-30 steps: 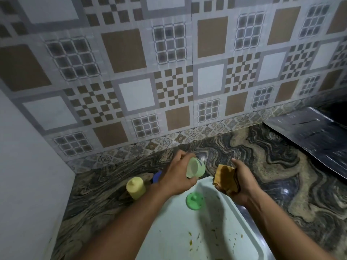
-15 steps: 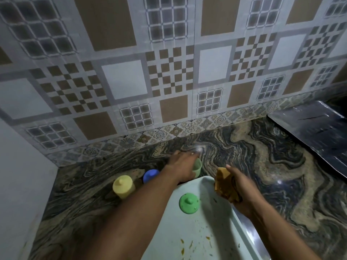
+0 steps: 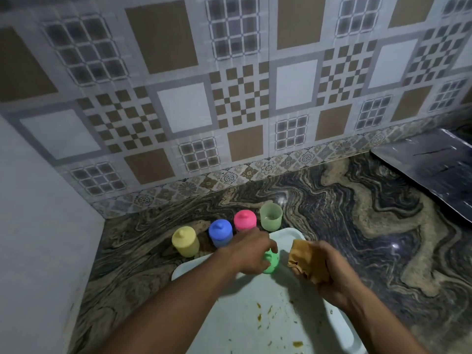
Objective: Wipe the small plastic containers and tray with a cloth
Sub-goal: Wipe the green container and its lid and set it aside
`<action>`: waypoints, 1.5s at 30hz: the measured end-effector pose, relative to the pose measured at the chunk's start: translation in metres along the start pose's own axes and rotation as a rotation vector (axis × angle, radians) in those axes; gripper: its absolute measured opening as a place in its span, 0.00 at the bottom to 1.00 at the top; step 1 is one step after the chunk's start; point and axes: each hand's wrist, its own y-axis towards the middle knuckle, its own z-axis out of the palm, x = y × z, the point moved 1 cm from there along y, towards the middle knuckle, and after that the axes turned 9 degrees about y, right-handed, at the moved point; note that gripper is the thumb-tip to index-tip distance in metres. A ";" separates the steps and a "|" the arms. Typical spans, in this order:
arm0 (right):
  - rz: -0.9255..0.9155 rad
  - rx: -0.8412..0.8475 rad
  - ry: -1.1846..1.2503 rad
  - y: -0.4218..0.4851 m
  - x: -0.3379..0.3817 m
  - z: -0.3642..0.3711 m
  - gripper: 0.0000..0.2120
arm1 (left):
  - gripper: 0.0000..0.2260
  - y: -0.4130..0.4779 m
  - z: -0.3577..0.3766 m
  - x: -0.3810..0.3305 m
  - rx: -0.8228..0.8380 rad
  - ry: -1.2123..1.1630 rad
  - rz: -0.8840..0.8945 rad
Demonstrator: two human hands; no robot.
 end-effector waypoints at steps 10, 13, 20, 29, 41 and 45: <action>-0.256 -0.092 -0.575 -0.017 -0.025 -0.002 0.15 | 0.11 -0.002 0.022 0.000 -0.030 -0.020 -0.061; -0.382 -0.083 -0.694 -0.005 -0.027 -0.002 0.17 | 0.11 -0.002 0.020 0.001 -0.093 -0.067 -0.073; -1.048 0.012 -1.226 0.014 -0.027 0.006 0.31 | 0.09 -0.006 0.005 -0.004 -0.454 -0.161 0.037; -1.186 0.150 -1.151 -0.002 -0.031 -0.007 0.17 | 0.12 -0.015 0.010 0.010 -0.670 -0.305 -0.118; -0.233 0.051 0.101 -0.008 -0.011 0.052 0.18 | 0.08 -0.017 0.001 -0.026 -0.842 -0.389 -0.120; -0.393 0.079 -0.285 -0.012 -0.008 0.046 0.11 | 0.13 -0.026 -0.008 -0.018 -0.823 -0.486 -0.156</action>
